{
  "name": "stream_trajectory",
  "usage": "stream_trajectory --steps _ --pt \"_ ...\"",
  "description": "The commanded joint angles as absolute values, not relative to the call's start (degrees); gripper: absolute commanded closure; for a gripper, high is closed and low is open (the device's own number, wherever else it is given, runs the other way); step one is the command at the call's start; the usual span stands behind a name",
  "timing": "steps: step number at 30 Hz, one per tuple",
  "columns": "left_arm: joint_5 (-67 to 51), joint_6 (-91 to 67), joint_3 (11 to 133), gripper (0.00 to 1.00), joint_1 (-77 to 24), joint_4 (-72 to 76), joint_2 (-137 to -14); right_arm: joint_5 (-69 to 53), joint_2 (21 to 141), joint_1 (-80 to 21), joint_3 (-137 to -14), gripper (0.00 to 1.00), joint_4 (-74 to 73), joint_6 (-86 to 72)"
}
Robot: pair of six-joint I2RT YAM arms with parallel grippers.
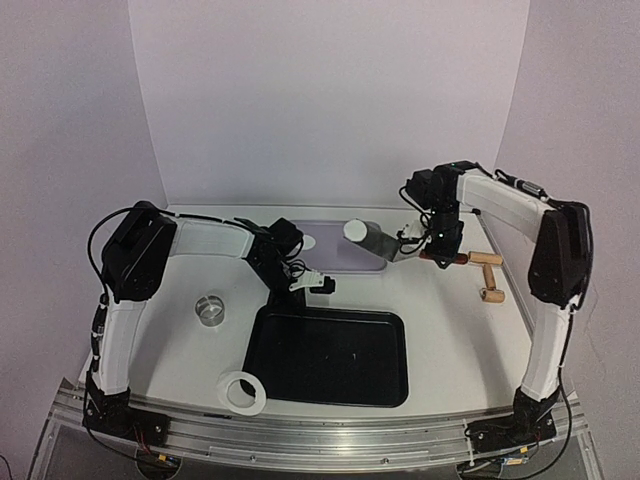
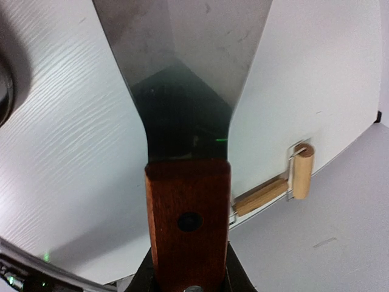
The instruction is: Roll out the dumpling wrappers from the dough
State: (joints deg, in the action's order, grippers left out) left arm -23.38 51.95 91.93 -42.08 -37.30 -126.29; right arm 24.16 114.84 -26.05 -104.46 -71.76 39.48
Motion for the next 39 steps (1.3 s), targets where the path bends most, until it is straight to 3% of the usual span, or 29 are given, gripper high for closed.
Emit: stream_trajectory --steps 1,8,21,39 --pt "-21.61 48.28 94.91 1.0 -42.04 -35.95 -128.56 35.43 122.08 -26.39 -115.05 1.0 -67.87 40.13" --pt "-20.71 46.85 94.69 1.0 -42.05 -36.03 -128.87 47.59 129.55 -27.2 -123.73 1.0 -62.23 42.49" --pt "-20.3 46.94 93.76 1.0 -42.01 -35.51 -128.14 52.55 128.71 -28.64 -113.76 1.0 -54.31 51.07" --pt "-20.3 47.18 93.48 1.0 -42.01 -35.09 -127.97 58.32 129.19 -28.91 -109.08 1.0 -46.0 60.75"
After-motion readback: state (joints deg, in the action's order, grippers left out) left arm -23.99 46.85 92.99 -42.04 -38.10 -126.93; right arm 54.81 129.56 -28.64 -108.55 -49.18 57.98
